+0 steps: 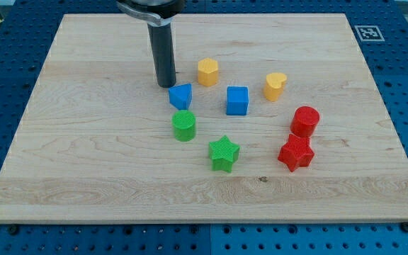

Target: Push yellow hexagon closer to yellow heart

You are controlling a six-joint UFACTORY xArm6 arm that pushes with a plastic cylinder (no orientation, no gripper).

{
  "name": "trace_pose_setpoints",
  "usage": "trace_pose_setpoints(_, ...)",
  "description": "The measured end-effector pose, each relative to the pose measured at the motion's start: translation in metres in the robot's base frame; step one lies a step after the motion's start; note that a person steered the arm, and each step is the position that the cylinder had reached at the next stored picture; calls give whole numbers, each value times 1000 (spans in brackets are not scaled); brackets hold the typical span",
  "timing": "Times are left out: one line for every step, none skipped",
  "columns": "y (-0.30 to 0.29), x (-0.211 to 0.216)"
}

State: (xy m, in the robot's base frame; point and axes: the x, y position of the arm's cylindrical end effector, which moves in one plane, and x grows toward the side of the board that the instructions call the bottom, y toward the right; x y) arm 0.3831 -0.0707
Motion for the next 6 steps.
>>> trace_pose_setpoints(-4,-19)
trace_pose_setpoints(-4,-23)
trace_pose_setpoints(-3,-18)
trace_pose_setpoints(18,-10)
trace_pose_setpoints(52,-10)
trace_pose_setpoints(93,-10)
